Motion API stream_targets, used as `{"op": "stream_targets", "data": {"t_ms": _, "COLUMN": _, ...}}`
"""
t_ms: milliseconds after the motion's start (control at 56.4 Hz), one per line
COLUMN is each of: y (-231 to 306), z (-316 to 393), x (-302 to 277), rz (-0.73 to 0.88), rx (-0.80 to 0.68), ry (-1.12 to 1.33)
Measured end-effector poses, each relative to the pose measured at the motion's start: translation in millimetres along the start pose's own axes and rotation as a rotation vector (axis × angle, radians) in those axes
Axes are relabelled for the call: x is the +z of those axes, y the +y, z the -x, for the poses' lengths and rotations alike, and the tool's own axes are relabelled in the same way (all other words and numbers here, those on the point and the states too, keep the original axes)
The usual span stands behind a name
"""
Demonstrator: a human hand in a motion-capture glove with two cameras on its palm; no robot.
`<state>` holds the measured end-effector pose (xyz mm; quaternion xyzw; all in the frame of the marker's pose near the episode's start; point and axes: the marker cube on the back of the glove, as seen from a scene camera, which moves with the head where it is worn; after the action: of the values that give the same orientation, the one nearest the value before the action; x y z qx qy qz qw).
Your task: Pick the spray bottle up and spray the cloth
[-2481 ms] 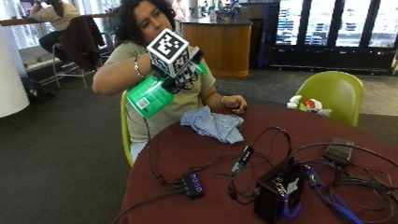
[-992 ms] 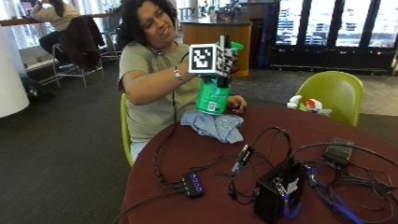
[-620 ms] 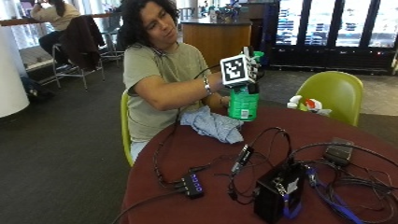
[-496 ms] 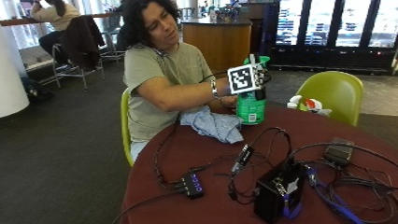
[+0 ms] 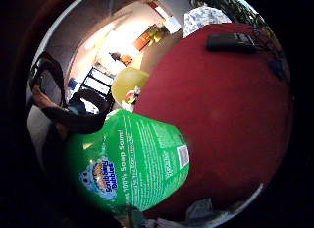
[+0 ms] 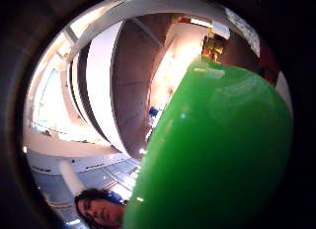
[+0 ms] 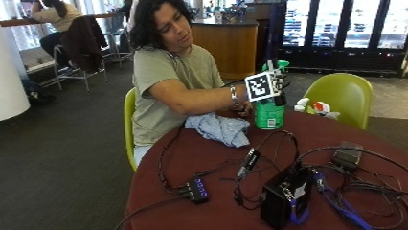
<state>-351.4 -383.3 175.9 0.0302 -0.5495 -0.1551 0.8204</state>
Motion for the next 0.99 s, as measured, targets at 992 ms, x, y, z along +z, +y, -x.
{"op": "stream_targets", "data": {"t_ms": 992, "y": 200, "z": 69, "x": -102, "rz": 0.345, "rx": 0.264, "ry": 0.874}}
